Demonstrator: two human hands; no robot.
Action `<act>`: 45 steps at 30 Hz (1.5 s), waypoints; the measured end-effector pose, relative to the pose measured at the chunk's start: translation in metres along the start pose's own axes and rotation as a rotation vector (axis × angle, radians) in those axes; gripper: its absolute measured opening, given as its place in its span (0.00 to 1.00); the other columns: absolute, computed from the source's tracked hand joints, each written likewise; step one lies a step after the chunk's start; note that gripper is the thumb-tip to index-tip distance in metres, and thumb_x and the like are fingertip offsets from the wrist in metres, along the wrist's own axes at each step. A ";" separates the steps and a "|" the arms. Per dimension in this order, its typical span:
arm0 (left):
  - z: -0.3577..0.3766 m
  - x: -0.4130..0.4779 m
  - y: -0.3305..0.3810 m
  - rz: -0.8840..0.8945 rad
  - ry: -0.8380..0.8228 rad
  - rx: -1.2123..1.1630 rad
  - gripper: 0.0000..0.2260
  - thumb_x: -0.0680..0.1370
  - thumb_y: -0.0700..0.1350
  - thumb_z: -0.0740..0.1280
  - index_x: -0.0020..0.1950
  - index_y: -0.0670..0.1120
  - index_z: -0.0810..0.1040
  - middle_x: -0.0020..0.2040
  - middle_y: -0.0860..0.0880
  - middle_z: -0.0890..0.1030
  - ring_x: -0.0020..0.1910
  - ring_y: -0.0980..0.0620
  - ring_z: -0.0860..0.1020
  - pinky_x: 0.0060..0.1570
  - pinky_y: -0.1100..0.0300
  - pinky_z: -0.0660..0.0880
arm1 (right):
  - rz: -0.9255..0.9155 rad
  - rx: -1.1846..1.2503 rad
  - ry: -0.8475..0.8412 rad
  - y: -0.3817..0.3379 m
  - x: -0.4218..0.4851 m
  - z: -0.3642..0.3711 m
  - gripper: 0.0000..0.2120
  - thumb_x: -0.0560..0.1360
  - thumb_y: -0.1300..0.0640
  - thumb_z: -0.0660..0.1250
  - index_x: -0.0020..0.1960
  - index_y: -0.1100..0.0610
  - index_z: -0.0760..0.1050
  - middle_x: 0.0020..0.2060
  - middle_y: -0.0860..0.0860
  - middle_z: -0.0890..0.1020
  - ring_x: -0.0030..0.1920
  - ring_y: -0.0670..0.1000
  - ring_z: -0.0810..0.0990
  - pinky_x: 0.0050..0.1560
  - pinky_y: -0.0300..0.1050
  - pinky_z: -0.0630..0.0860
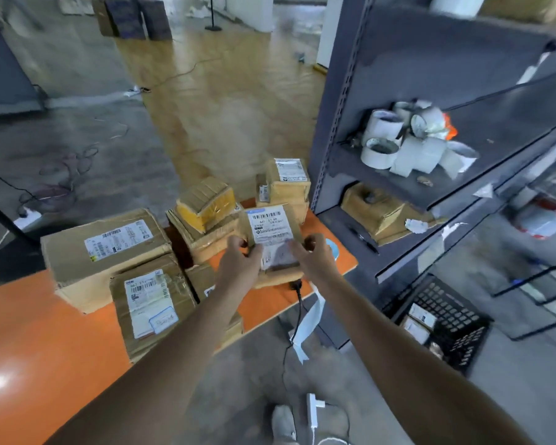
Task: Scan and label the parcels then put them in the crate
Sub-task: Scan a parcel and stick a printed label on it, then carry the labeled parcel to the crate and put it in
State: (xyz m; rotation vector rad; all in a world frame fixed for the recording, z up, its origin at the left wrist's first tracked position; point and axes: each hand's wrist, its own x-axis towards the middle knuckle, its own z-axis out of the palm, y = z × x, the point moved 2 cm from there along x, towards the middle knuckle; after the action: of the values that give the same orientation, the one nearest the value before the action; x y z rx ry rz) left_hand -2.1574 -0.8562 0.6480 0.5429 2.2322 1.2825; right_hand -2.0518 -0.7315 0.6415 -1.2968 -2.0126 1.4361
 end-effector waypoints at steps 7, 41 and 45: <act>-0.004 -0.065 0.006 0.135 -0.092 -0.066 0.12 0.78 0.55 0.66 0.53 0.50 0.68 0.44 0.54 0.76 0.43 0.48 0.79 0.46 0.44 0.80 | 0.010 0.111 0.218 0.005 -0.096 -0.033 0.13 0.76 0.46 0.67 0.54 0.51 0.69 0.46 0.47 0.78 0.46 0.51 0.78 0.47 0.50 0.76; 0.348 -0.344 0.124 0.259 -0.465 -0.070 0.11 0.80 0.50 0.66 0.53 0.45 0.68 0.47 0.51 0.76 0.45 0.52 0.78 0.45 0.43 0.81 | 0.098 0.077 0.466 0.223 -0.272 -0.426 0.14 0.80 0.46 0.63 0.57 0.54 0.66 0.51 0.51 0.77 0.42 0.49 0.76 0.38 0.43 0.70; 0.399 -0.354 0.151 0.286 -0.446 -0.031 0.11 0.80 0.50 0.65 0.55 0.46 0.67 0.46 0.54 0.74 0.42 0.56 0.77 0.42 0.47 0.82 | 0.095 0.054 0.444 0.242 -0.263 -0.479 0.15 0.80 0.46 0.62 0.59 0.55 0.65 0.49 0.51 0.76 0.37 0.44 0.73 0.33 0.40 0.67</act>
State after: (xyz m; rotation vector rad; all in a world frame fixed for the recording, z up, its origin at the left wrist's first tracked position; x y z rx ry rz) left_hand -1.6221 -0.7161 0.6898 1.0537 1.8068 1.1840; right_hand -1.4602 -0.6638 0.6895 -1.5444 -1.6290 1.1071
